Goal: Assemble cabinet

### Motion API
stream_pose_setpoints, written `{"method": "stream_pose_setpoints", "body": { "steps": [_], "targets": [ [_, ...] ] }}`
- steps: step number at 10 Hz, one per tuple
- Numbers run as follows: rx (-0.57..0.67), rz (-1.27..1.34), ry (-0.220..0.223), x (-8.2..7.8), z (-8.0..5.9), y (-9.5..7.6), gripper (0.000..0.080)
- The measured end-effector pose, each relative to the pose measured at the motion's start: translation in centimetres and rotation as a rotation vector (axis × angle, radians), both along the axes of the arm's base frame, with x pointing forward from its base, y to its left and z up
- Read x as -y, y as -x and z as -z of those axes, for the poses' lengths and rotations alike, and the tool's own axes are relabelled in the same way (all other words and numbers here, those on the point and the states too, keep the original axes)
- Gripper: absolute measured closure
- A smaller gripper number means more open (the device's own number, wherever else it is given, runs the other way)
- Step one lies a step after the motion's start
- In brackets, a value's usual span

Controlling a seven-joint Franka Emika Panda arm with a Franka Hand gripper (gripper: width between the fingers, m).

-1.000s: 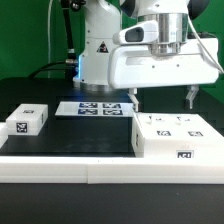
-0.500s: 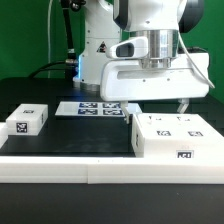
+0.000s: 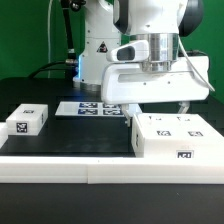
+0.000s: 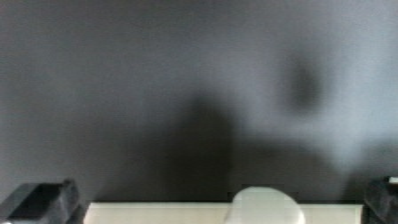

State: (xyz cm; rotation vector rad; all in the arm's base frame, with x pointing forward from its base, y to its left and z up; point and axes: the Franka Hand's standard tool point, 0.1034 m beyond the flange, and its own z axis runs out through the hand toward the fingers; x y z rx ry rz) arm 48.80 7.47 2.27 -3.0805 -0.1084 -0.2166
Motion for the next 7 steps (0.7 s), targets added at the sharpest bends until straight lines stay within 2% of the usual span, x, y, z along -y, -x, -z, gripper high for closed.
{"method": "stream_pose_setpoints", "body": {
  "steps": [4,6,7],
  "targets": [
    [-0.016,0.042,-0.005,-1.2,1.3,0.1,0.0002],
    [-0.014,0.046,-0.012,-3.3,1.4,-0.2,0.0002],
    [-0.009,0.04,-0.011,-3.2,1.5,-0.3,0.0002]
  ]
}}
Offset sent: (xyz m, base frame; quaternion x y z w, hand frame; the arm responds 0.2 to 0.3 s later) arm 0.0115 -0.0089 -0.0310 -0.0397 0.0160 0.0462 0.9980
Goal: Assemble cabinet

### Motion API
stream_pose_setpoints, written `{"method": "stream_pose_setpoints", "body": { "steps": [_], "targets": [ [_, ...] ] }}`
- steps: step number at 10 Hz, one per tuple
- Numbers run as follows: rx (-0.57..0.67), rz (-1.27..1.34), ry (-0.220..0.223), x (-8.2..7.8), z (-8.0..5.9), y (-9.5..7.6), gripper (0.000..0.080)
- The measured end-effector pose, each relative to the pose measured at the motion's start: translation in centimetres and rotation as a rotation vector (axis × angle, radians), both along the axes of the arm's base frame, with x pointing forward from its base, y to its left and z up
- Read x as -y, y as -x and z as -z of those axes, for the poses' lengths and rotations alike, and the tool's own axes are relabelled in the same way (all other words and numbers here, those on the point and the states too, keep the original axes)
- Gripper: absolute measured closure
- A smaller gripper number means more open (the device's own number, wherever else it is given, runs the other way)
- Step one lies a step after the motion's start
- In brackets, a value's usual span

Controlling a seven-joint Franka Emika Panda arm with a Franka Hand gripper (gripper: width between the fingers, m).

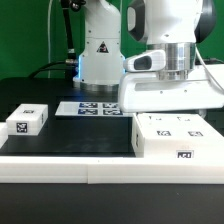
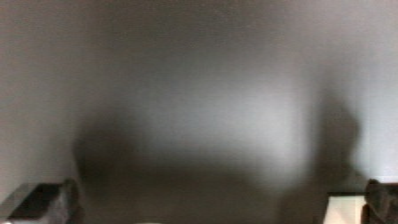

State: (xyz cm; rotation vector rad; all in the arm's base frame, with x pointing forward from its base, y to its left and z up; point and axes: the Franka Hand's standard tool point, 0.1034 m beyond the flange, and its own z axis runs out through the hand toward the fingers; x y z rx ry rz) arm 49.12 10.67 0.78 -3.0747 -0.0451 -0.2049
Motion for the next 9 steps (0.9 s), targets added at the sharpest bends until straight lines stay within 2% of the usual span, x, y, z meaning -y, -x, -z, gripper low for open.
{"method": "stream_pose_setpoints", "body": {
  "steps": [2,3,4,5,6,7,8,9],
  "targets": [
    [0.009,-0.031,0.007,0.5,0.1,0.0,0.0024],
    [0.01,-0.048,0.013,0.9,0.2,0.0,0.0223],
    [0.011,-0.057,0.015,1.3,0.2,-0.1,0.0223],
    [0.011,-0.06,0.016,1.3,0.2,-0.1,0.0444],
    [0.008,-0.056,0.02,1.7,0.3,0.0,0.0444],
    [0.008,-0.059,0.021,1.8,0.3,0.0,0.0643],
    [0.008,-0.069,0.022,1.8,0.3,0.0,0.0764],
    [0.009,-0.081,0.025,1.9,0.3,0.0,0.0764]
  ]
}}
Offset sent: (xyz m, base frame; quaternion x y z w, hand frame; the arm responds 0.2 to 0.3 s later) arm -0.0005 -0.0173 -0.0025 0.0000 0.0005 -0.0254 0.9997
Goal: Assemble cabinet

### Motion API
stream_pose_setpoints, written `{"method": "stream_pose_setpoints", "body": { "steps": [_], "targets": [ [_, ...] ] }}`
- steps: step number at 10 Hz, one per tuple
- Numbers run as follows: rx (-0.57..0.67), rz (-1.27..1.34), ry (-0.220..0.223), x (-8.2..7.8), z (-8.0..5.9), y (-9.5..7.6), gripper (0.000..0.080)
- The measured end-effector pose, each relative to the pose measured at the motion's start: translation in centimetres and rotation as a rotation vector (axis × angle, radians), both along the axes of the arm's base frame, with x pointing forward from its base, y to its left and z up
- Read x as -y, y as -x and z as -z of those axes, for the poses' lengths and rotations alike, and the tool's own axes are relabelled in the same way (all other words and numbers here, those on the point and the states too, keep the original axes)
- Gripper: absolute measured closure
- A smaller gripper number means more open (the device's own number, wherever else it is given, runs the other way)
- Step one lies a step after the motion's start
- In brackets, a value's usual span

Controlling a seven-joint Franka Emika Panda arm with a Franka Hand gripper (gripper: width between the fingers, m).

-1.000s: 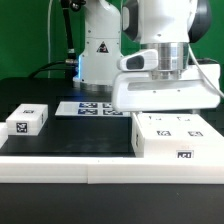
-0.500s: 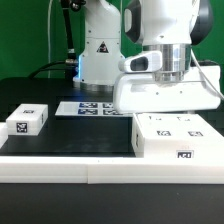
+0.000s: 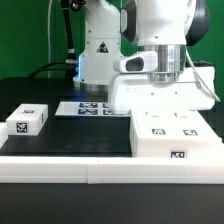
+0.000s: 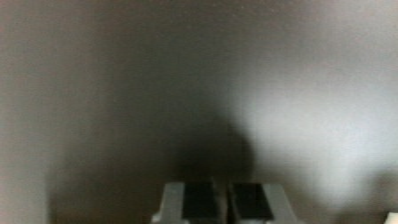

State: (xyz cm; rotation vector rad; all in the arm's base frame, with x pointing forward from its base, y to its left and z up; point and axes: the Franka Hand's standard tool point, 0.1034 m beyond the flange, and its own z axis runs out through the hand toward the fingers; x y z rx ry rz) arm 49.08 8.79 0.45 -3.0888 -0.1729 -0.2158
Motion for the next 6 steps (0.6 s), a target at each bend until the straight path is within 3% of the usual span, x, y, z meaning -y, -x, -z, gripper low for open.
{"method": "stream_pose_setpoints", "body": {
  "steps": [6],
  "targets": [
    [0.0,-0.022,0.003,0.02,-0.07,-0.02,0.0798]
  ]
}}
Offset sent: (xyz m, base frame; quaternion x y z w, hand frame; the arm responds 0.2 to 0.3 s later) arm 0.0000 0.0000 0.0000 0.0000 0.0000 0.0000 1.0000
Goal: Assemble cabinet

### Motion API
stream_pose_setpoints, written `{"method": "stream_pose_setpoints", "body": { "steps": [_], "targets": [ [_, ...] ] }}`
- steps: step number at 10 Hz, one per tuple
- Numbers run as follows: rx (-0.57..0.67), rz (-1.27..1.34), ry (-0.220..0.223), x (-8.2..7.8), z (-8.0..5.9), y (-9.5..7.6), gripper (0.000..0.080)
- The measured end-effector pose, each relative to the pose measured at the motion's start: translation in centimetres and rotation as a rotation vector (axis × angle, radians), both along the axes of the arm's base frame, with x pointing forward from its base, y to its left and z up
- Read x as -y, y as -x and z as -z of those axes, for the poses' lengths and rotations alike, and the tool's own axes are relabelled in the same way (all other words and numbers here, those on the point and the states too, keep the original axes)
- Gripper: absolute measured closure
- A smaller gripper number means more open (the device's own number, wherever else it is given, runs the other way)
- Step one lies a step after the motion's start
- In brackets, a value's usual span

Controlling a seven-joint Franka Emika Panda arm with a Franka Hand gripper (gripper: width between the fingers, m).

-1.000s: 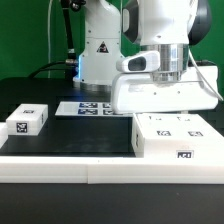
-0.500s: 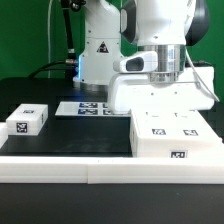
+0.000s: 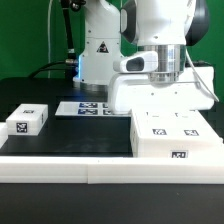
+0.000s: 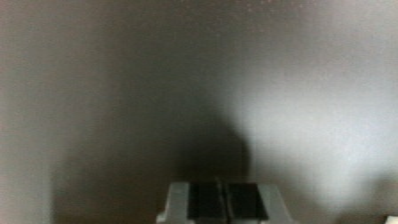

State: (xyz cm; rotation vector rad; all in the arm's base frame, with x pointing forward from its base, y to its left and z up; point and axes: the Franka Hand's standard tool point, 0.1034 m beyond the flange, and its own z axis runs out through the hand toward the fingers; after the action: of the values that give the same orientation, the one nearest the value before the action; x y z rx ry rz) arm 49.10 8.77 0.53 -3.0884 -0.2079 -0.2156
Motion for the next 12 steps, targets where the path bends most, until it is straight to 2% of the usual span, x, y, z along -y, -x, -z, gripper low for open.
{"method": "stream_pose_setpoints", "body": {
  "steps": [3,6,10,11,12],
  "targets": [
    [-0.025,-0.033,0.005,0.1,-3.3,-0.4,0.0798],
    [-0.037,-0.036,0.006,0.4,-5.7,-0.8,0.0798],
    [-0.037,-0.036,0.006,0.3,-5.5,-0.7,0.0798],
    [-0.042,-0.036,0.006,0.3,-5.6,-0.7,0.0798],
    [-0.052,-0.037,0.006,0.3,-6.3,-0.9,0.0798]
  ]
}}
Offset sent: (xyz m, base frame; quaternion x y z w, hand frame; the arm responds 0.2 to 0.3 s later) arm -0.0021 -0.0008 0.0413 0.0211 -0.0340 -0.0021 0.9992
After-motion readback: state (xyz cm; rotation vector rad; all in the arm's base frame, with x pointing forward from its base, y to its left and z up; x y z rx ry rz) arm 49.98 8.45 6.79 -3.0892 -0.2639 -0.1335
